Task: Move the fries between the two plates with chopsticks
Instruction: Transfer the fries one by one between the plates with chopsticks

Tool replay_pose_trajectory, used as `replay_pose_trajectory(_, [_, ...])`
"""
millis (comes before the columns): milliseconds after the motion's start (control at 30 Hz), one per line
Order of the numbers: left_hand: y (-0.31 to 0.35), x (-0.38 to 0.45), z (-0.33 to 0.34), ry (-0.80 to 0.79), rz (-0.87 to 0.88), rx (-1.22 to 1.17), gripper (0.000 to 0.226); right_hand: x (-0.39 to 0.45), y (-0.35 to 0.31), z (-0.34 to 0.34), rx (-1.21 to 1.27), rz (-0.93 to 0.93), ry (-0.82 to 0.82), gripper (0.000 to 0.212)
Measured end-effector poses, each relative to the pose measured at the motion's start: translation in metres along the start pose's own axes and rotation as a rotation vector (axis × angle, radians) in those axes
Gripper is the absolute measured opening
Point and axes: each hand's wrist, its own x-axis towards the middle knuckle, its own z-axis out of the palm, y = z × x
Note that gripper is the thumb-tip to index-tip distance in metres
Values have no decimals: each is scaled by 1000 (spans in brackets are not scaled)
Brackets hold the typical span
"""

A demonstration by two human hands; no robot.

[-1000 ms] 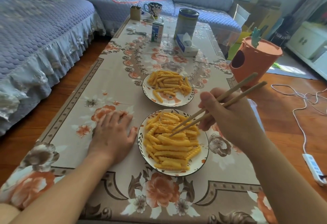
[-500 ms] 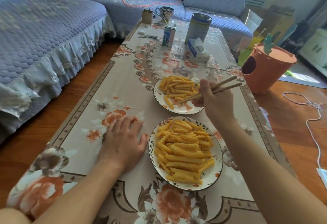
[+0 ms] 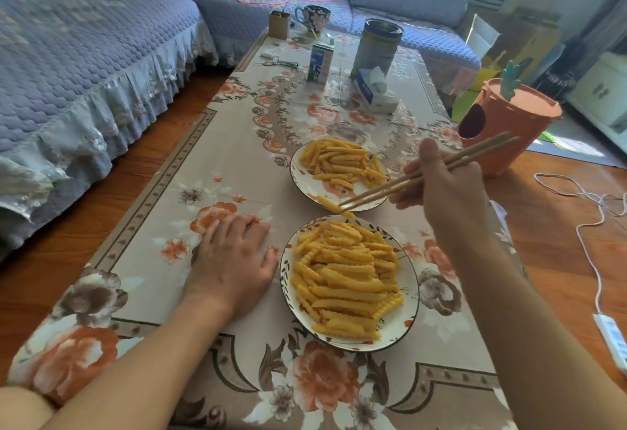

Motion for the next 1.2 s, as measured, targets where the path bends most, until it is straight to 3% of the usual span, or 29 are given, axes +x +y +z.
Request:
replay_pose_trajectory(400, [1,0,1,-11,-17,14,58,-52,-10,-47,-103,54,-150,43])
replay_pose_trajectory(1200, [0,0,3,9,0,13,54,-51,-4,-50,-54,-11,-152,44])
